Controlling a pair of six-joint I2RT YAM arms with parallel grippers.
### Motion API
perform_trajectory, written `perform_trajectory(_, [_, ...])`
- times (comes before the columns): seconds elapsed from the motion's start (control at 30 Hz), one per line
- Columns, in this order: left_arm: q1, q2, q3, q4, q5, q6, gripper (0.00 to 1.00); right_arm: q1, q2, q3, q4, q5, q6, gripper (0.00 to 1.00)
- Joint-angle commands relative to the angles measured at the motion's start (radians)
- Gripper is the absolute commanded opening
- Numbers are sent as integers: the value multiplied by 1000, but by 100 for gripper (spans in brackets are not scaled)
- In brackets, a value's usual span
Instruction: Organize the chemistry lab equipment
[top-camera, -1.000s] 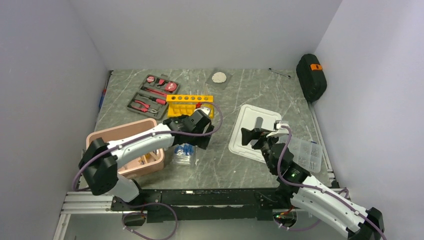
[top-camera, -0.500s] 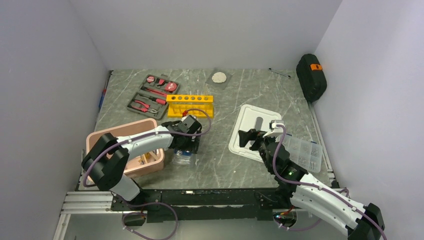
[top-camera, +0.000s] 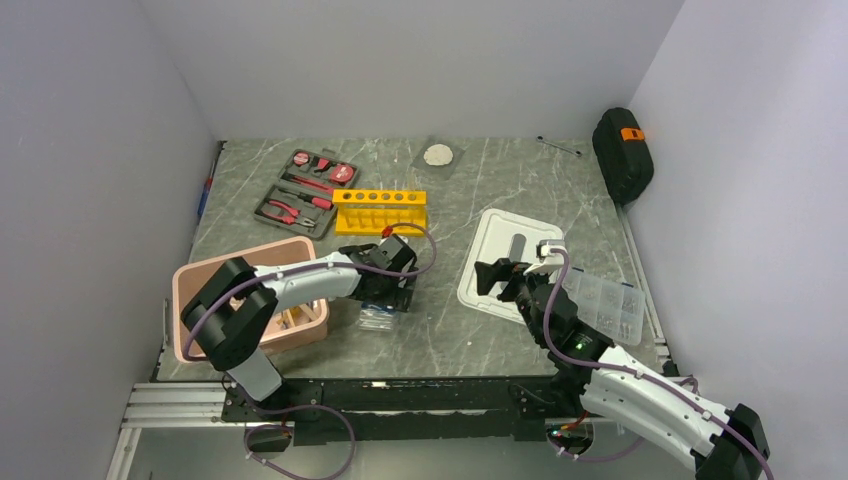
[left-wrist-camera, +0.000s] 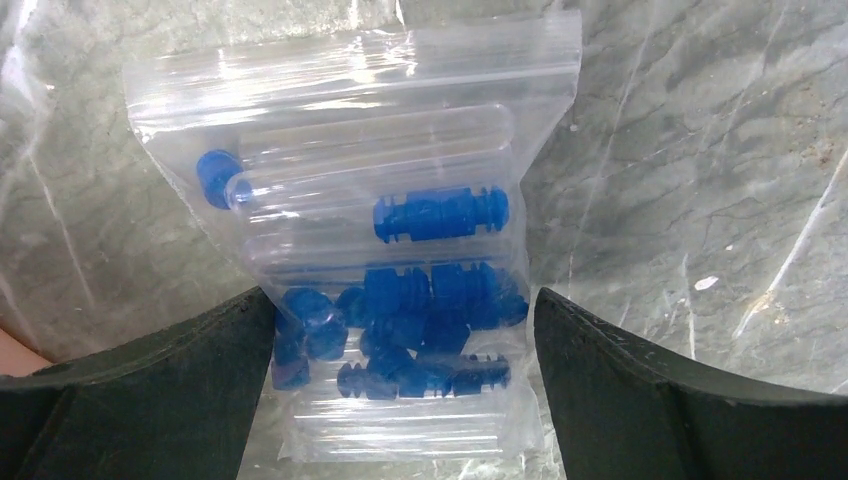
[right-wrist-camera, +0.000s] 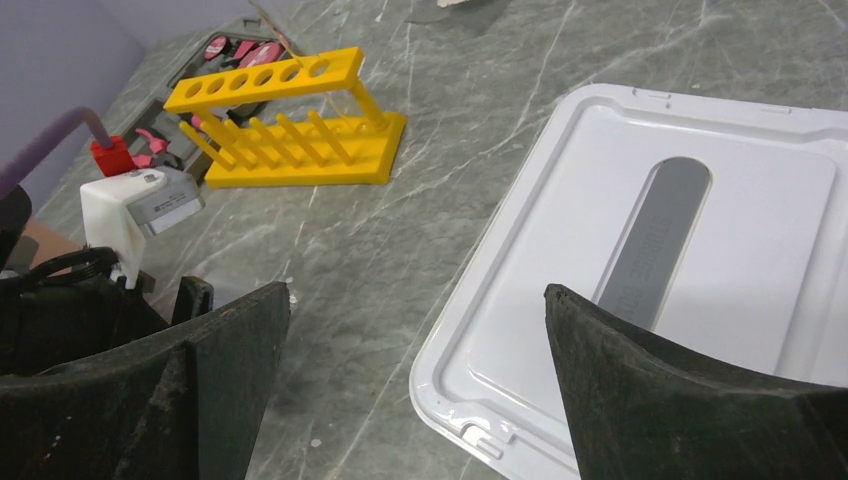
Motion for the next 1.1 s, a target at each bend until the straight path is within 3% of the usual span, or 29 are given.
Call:
perform_trajectory(0.0, [-11, 22, 34, -34, -56, -7, 99, -1, -8, 8, 44, -7, 10, 100])
perform_trajectory(0.33, [-9, 45, -17, -9, -40, -21, 99, -2, 1, 4, 54, -11, 12, 100])
perform_trajectory(0.47, [-9, 49, -14, 12, -14, -23, 85, -2, -1, 4, 55, -11, 13, 100])
perform_trajectory(0.6, [-33, 21, 19, -29, -95, -7, 68, -2, -8, 2, 52, -4, 12, 100])
perform_trajectory(0.87, [-77, -64, 139, -90, -173, 61, 58, -3, 1, 5, 54, 5, 12, 100])
perform_trajectory(1.07, [-81, -132, 181, -132, -202, 96, 56, -2, -16, 4, 41, 13, 10, 100])
